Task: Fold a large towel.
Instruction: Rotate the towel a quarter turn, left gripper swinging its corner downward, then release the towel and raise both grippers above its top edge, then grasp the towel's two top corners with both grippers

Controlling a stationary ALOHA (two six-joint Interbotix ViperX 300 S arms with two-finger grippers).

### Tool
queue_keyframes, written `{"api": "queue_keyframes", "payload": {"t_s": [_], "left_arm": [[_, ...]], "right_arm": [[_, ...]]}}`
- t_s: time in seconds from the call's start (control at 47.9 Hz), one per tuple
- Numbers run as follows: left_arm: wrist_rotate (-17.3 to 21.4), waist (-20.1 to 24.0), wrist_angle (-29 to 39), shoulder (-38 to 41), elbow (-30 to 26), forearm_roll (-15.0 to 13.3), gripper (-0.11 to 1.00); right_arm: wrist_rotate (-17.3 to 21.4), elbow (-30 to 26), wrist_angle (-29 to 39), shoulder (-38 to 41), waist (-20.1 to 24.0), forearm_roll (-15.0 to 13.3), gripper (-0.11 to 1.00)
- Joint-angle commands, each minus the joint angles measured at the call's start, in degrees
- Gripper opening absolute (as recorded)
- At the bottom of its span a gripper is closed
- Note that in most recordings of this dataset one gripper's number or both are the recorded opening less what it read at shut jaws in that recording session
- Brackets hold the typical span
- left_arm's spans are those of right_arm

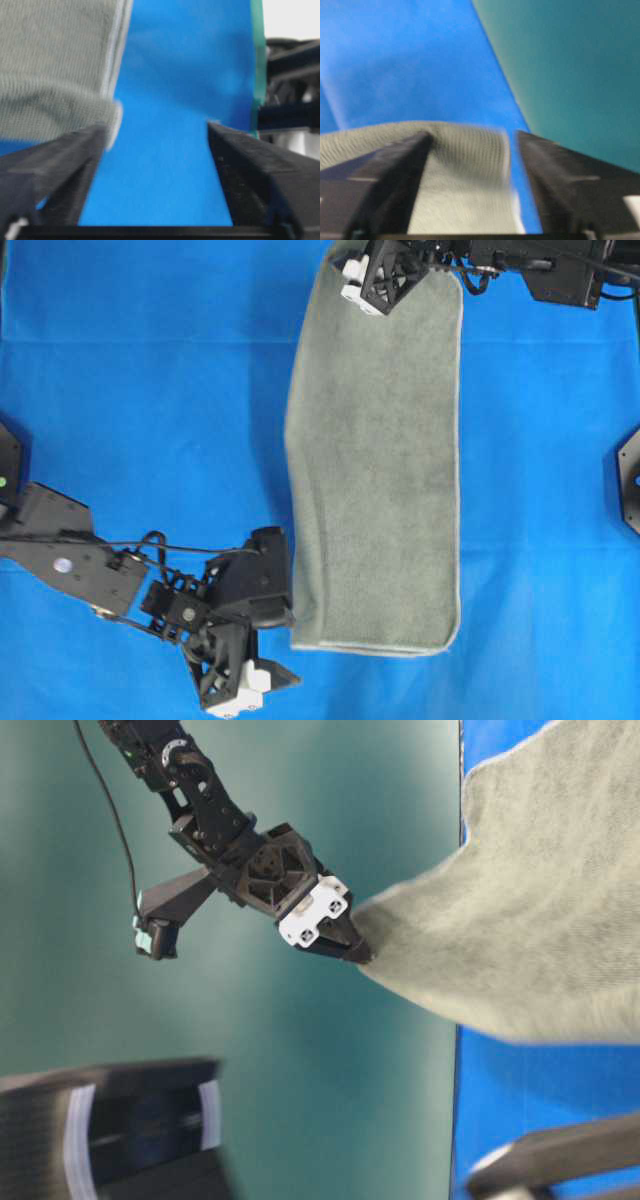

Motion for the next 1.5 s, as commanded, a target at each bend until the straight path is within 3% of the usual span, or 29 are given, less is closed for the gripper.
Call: {"api": "queue_keyframes", "payload": {"t_s": [0.0, 0.084, 0.292, 0.48, 0.647, 0.856, 0.919, 1.169, 1.482], "left_arm": [[0.18, 0.62, 2.64, -4.66, -0.09, 0.26, 0.80], [0.35, 1.67, 3.87, -7.38, 0.88, 0.53, 0.78], [3.87, 7.73, 4.22, -14.33, 4.22, 1.41, 0.77], [12.04, 17.67, 2.46, -18.19, 7.91, 1.41, 0.77], [21.88, 28.04, -1.14, -20.39, 9.93, 1.32, 0.77], [32.70, 31.64, -9.14, -22.41, 12.04, 1.23, 0.77], [34.01, 34.01, -10.02, -22.24, 12.30, 1.05, 0.76], [34.63, 46.58, -12.83, -15.03, 10.81, 1.05, 0.75], [35.24, 52.82, -16.88, 1.76, 3.96, 1.05, 0.75]], "right_arm": [[-0.44, -0.79, 0.88, -1.93, 0.18, -0.35, 0.67], [-0.70, -0.09, 2.02, -3.52, 0.18, -0.35, 0.62], [-0.70, 5.27, 2.99, -11.51, 0.79, -0.26, 0.64], [0.35, 15.21, -0.44, -21.97, 0.79, 0.09, 0.64], [1.85, 22.59, -3.78, -29.53, 0.44, 0.88, 0.64], [4.22, 29.97, -5.80, -40.08, 2.72, 1.67, 0.64], [5.36, 31.20, -6.06, -42.01, 2.37, 1.93, 0.64], [8.44, 31.73, -6.42, -35.95, -3.16, 1.93, 0.64], [8.17, 26.46, -12.48, -15.29, -11.07, 1.49, 0.64]]}}
